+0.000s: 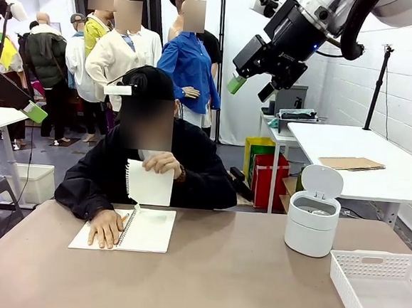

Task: Sort the paper based on its condition.
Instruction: If a person hands you a paper, place it in the Organizing basket , and if it's crumpled, put it in the Trash can.

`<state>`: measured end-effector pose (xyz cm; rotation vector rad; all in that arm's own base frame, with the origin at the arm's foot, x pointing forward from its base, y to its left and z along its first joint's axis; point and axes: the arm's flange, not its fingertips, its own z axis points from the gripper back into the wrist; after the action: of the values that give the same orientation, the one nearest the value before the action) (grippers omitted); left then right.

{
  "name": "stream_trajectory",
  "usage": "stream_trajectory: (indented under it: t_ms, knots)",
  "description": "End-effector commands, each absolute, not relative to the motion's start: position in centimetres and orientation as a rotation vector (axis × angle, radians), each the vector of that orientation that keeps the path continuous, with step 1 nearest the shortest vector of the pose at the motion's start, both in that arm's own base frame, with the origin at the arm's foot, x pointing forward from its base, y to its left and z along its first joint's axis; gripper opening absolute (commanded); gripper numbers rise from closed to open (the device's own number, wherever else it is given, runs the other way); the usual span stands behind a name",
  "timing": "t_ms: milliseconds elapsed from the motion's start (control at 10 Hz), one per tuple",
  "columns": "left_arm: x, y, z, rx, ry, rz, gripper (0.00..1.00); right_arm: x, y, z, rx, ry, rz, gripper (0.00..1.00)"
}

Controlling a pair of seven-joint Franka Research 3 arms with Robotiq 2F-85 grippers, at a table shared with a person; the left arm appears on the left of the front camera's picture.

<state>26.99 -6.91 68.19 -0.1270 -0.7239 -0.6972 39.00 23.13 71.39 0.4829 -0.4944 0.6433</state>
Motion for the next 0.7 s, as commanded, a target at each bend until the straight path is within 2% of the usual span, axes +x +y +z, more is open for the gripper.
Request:
stream_trajectory:
  t_ms: [0,100,600]
  knots:
    - [26.95,-6.93,68.21,-0.123,-0.722,-0.696,1.0,39.33,23.47,70.68,0.434,-0.536,0.681,1.0]
    - [26.95,-6.93,68.21,-0.123,-0.722,-0.696,1.0,39.0,23.13,71.39,0.483,-0.494,0.643,1.0]
    - [26.95,-6.93,68.21,-0.123,-0.722,-0.696,1.0,39.0,23.13,71.39,0.483,-0.494,0.643,1.0]
